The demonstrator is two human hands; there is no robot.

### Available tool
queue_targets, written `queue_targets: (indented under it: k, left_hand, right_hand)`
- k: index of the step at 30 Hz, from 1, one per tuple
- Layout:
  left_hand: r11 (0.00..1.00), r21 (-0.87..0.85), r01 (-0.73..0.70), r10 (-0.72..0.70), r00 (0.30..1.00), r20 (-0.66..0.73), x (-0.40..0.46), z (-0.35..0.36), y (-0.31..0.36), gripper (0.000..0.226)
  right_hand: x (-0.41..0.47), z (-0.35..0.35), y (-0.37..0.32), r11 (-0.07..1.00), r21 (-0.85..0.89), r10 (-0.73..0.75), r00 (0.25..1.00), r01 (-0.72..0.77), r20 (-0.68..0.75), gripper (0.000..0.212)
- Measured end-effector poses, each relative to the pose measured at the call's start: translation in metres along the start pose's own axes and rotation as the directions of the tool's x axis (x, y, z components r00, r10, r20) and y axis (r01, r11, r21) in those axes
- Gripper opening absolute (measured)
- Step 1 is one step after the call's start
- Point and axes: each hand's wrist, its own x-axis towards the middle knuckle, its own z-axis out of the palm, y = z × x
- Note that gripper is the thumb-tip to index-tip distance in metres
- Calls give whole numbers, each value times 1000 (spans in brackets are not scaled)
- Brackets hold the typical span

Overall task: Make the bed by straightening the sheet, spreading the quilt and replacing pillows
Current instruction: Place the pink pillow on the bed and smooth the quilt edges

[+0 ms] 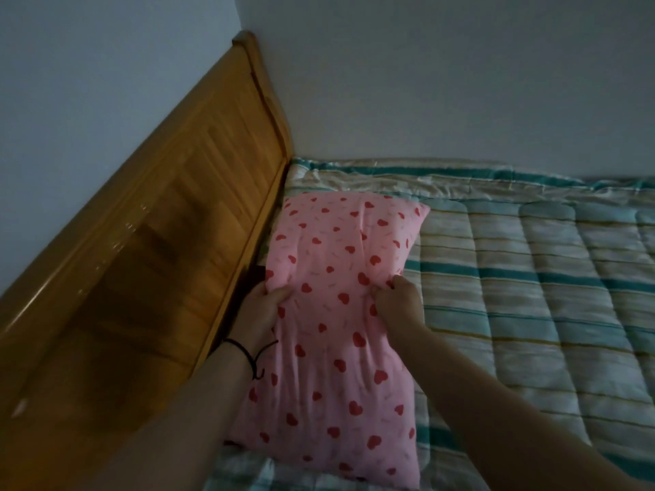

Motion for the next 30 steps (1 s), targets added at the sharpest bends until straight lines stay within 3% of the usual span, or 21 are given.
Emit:
queue_targets:
  k: [4, 7, 10, 13, 17, 21, 22, 24, 30]
  left_hand:
    - [994, 6, -108, 108, 994, -8, 79, -5, 58, 48]
    - [962, 70, -264, 268, 962, -51, 130, -9, 116, 49]
    - [926, 166, -339, 351, 935, -50, 172, -13, 181, 43]
    - [908, 202, -367, 385, 921, -61, 199, -19, 212, 46]
    - [920, 189, -344, 356, 934, -37, 215, -21, 181, 56]
    - [972, 82, -222, 222, 975, 9, 229, -21, 121, 69]
    - [976, 80, -202, 199, 979, 33, 220, -19, 113, 66]
    - [983, 43, -176, 174, 984, 48, 210, -17, 93, 24]
    - [975, 158, -155, 139, 985, 105, 196, -5, 20, 44]
  right_hand:
    - [55, 35, -56, 998, 18, -62, 996, 64, -60, 26]
    - [100, 48, -115, 987, 5, -160, 982, 161, -101, 37]
    - [143, 61, -185, 964, -62, -263, 962, 259, -68, 50]
    - [154, 68, -214, 933, -109, -350, 936, 344, -36, 59]
    - [165, 90, -182, 915, -183, -364, 931, 360, 12, 57]
    - [158, 119, -114, 939, -187, -271, 956, 288, 111, 52]
    - [155, 124, -100, 953, -167, -231, 964, 252, 131, 52]
    - [144, 130, -73, 967, -167, -170, 974, 194, 151, 51]
    - [115, 131, -12, 964, -241, -68, 979, 114, 193, 33]
